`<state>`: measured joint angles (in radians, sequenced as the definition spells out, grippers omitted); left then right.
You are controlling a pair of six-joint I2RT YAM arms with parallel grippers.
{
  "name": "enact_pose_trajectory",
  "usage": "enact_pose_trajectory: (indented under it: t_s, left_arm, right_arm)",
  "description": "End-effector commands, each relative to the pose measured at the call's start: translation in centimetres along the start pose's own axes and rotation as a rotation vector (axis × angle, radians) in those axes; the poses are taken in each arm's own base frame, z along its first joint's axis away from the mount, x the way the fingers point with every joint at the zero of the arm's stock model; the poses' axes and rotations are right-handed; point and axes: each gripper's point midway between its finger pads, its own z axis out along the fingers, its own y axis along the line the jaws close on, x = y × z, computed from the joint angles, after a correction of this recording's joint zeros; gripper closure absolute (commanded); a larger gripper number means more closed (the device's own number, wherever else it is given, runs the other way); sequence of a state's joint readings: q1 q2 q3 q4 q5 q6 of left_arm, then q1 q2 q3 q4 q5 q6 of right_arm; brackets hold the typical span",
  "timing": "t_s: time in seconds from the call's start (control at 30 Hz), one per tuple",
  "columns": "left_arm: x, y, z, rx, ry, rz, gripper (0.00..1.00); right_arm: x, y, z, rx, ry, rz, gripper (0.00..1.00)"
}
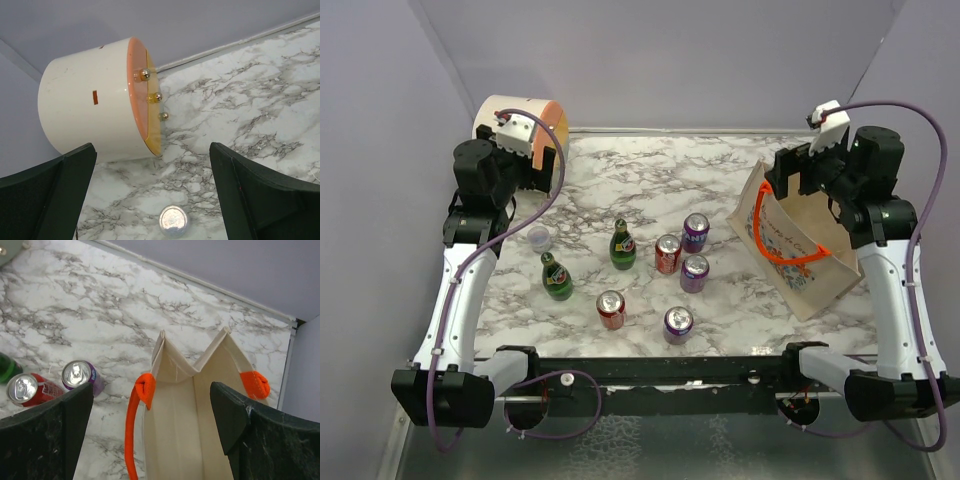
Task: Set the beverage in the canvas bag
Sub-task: Move the canvas bag to the center of the board.
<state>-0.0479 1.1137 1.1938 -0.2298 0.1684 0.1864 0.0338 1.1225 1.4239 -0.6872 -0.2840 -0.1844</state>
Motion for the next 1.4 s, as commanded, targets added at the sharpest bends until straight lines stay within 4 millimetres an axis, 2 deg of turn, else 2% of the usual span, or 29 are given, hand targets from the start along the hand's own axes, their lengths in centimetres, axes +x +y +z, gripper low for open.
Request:
enact_pose_trajectory:
  t_s: [0.0, 0.2, 0.43, 0.6, 0.77, 0.87, 0.93, 1.13, 1.37]
  left_arm:
    - [0.4, -1.4, -0.2, 0.071, 0.0, 0.018, 0.01]
    - [1.5, -2.3, 0.1, 0.109, 0.026, 0.015, 0.01]
    - [2.1, -3.3, 0.7, 0.144, 0.043, 0.015, 0.01]
    - [2.6, -3.7, 1.1, 0.156, 0.059, 0.024, 0.01]
    - [3.3, -4.0, 1.6, 0.164, 0.082, 0.014, 0.01]
    - [3.9, -4.3, 2.0, 0.174, 0.098, 0.018, 0.01]
    - [4.1, -4.5, 2.3, 0.182, 0.113, 0.02, 0.01]
    - [4.7, -5.4, 3.0, 0.206, 0.149, 0.009, 0.01]
    - [4.8, -6.1, 3.2, 0.218, 0.164, 0.012, 0.01]
  right_arm:
    - [2.3, 1.1, 0.4, -0.071, 0.104, -0.019, 0.0]
    - [5.2, 1.1, 1.2, -0.064, 0.197, 0.021, 0.06]
    - [8.9, 1.8, 2.2, -0.091, 0.294, 0.06, 0.23]
    - [10.9, 2.4, 3.1, -0.117, 0.341, 0.073, 0.42]
    - [12.1, 3.9, 3.5, -0.164, 0.362, 0.117, 0.68]
    - [12.0, 5.6, 3.7, -0.197, 0.359, 0.148, 0.89]
    - [11.2, 6.8, 4.1, -0.213, 0.336, 0.149, 0.97]
    - [8.5, 8.3, 6.8, -0.207, 0.28, 0.187, 0.99]
    - [7.2, 7.5, 11.0, -0.13, 0.271, 0.226, 0.99]
